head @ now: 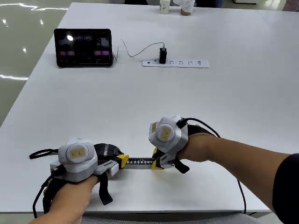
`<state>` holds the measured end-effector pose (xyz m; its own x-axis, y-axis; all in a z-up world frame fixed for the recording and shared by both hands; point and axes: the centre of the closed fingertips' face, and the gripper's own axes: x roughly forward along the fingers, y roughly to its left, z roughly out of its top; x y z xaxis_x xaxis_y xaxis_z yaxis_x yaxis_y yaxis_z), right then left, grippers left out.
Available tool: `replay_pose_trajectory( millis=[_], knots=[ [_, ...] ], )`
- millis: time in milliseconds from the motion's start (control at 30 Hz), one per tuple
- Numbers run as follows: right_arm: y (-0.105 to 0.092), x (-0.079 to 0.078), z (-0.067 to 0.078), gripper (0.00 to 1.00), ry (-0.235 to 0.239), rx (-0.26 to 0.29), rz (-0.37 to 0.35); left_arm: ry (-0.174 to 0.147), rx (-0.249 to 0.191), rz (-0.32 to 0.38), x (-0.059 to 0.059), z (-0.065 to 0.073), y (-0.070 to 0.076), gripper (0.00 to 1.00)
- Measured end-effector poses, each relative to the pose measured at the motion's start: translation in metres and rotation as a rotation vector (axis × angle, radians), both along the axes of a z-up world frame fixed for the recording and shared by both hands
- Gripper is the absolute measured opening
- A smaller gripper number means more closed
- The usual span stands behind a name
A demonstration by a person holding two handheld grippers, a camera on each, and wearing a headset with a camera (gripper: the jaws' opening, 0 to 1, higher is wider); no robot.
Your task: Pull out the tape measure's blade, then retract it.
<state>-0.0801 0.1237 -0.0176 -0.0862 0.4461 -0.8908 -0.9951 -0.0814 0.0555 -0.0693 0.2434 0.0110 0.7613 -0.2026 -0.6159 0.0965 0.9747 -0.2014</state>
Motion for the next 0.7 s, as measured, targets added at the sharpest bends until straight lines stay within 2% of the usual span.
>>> replay_pose_trajectory(
  millis=[700],
  knots=[
    [0.0017, 0.0024, -0.0001, 0.11, -0.008, 0.025, -0.034, -0.002, -0.005, -0.003, 0.0002, -0.0001, -0.0009, 0.60]
  ],
)
